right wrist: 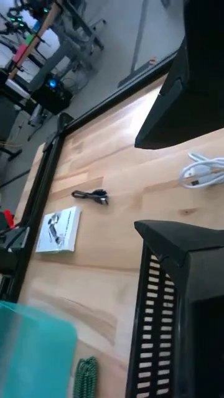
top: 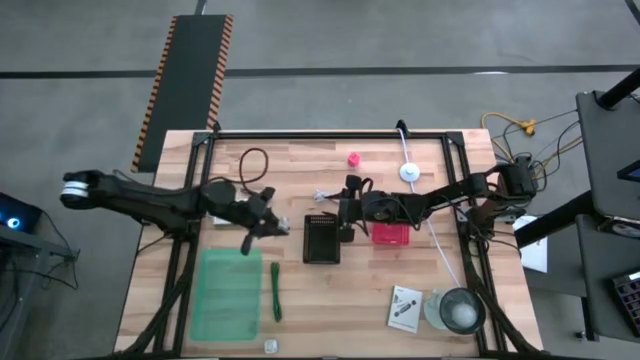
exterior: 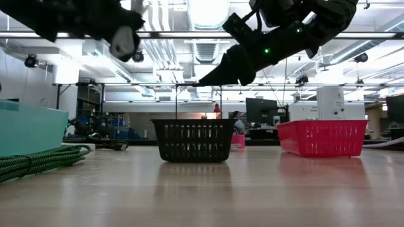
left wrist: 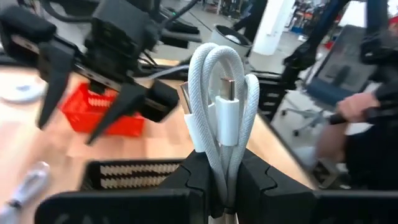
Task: Pick and place items into bin
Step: Put the bottom white charger cable into the green bin
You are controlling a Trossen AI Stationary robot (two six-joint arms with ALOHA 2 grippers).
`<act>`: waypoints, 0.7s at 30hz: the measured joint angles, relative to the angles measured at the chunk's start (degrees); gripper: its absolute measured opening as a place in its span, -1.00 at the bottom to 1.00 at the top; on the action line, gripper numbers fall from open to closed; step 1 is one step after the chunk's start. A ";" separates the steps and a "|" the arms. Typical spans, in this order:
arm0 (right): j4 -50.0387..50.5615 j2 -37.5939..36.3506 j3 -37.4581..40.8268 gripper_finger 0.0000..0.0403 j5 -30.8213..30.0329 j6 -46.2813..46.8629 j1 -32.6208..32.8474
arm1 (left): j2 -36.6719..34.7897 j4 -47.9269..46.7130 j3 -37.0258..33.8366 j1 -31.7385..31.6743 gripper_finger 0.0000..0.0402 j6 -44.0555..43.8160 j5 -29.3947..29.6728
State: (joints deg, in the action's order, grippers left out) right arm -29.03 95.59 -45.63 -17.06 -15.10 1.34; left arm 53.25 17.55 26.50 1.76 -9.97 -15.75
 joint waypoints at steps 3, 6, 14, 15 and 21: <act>0.02 0.00 0.00 -0.09 0.00 -1.58 0.02 | -3.69 -4.75 0.00 2.01 -0.89 -3.90 0.01; -0.04 0.00 0.00 -0.08 -0.02 -2.79 0.00 | -6.64 -10.23 0.00 3.83 -0.89 -8.88 0.03; -0.41 0.00 0.00 -0.08 -0.02 -5.59 0.01 | -10.94 -34.05 4.26 7.84 -0.89 -18.10 14.01; -0.40 0.00 0.00 -0.08 -0.02 -5.99 0.02 | -10.98 -37.59 5.31 8.24 -0.89 -19.49 14.78; -0.49 0.00 0.00 -0.08 -0.02 -6.57 0.00 | -9.07 -51.97 11.89 11.23 -0.89 -24.24 14.95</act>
State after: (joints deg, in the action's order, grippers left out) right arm -29.52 95.59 -45.63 -17.08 -21.67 1.34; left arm 44.17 -34.42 38.40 13.00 -34.21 -0.80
